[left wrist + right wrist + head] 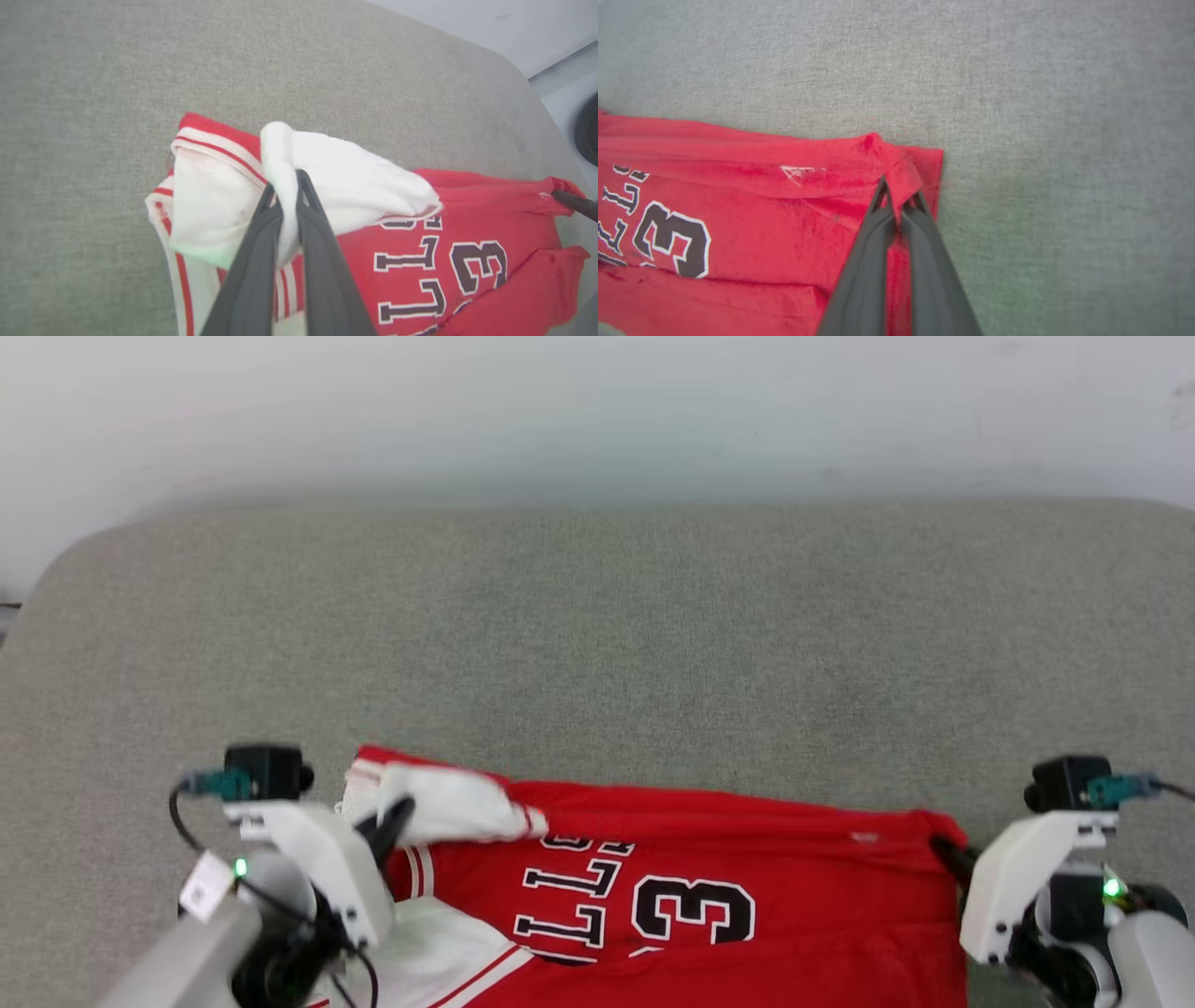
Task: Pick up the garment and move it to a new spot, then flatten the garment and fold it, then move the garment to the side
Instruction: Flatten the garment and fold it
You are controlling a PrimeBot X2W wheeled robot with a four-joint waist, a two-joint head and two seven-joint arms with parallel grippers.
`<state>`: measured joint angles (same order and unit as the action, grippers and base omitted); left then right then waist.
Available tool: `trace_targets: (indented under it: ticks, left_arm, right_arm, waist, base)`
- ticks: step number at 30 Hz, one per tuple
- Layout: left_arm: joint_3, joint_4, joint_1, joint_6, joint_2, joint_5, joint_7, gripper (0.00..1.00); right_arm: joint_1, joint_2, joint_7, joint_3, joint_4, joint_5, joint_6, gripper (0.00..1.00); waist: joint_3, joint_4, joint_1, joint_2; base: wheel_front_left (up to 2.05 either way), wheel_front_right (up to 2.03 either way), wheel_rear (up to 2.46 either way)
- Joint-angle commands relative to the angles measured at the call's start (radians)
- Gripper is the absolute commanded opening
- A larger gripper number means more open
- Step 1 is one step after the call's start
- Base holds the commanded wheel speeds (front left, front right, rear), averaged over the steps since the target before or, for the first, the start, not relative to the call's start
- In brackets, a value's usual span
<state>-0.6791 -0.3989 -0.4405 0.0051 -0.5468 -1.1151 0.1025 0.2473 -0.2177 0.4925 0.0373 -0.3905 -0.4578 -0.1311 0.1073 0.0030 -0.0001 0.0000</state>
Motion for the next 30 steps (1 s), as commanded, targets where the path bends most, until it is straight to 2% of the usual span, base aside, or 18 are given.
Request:
trace_targets:
  ticks: [1,6,11,12,13,14,15,24,30]
  left_arm:
    - [-0.002,0.03,0.055,0.021,-0.01,-0.012,-0.004,0.0]
    - [0.002,0.125,0.226,0.084,-0.038,-0.059,-0.018,0.0]
    - [-0.002,0.185,0.329,0.118,-0.047,-0.088,-0.022,0.0]
    - [-0.007,0.191,0.337,0.119,-0.044,-0.088,-0.021,0.0]
    - [-0.012,0.193,0.344,0.119,-0.039,-0.087,-0.02,0.3]
    - [-0.017,0.192,0.347,0.118,-0.034,-0.083,-0.021,0.77]
    - [-0.016,0.193,0.346,0.117,-0.025,-0.08,-0.031,1.0]
    - [0.016,0.203,0.314,0.113,0.001,-0.022,-0.172,1.0]
    - [0.051,0.253,0.291,0.143,-0.016,0.052,-0.289,1.0]
  right_arm:
    - [-0.041,0.003,-0.005,-0.018,0.017,0.003,0.001,0.0]
    - [-0.148,0.021,0.003,-0.063,0.052,0.01,0.001,0.0]
    - [-0.225,0.046,0.003,-0.093,0.073,0.02,0.001,0.0]
    - [-0.242,0.055,0.007,-0.094,0.076,0.022,0.001,0.14]
    - [-0.257,0.063,0.009,-0.096,0.079,0.024,0.001,0.4]
    - [-0.269,0.069,0.005,-0.096,0.084,0.03,0.001,1.0]
    - [-0.282,0.078,-0.006,-0.096,0.091,0.032,0.001,1.0]
    - [-0.35,0.118,-0.108,-0.096,0.206,0.065,0.001,1.0]
    - [-0.369,0.116,-0.101,-0.135,0.292,0.096,0.001,1.0]
  waist:
    - [-0.021,0.003,0.0001,0.0]
    - [-0.043,0.002,0.0001,0.0]
    - [-0.052,0.008,0.0001,0.0]
    - [-0.053,0.011,0.0001,0.0]
    - [-0.054,0.014,0.0001,0.0]
    - [-0.055,0.016,0.0001,0.0]
    - [-0.056,0.017,0.0001,0.0]
    - [-0.08,0.01,0.0001,0.0]
    - [-0.103,0.0,0.0001,0.0]
  base:
    - [0.0,0.0,0.0]
    - [0.0,0.0,0.0]
    - [0.0,0.0,0.0]
    - [0.0,0.0,0.0]
    - [0.0,0.0,0.0]
    - [0.0,0.0,0.0]
    - [0.0,0.0,0.0]
    - [0.0,0.0,0.0]
    - [0.0,0.0,0.0]
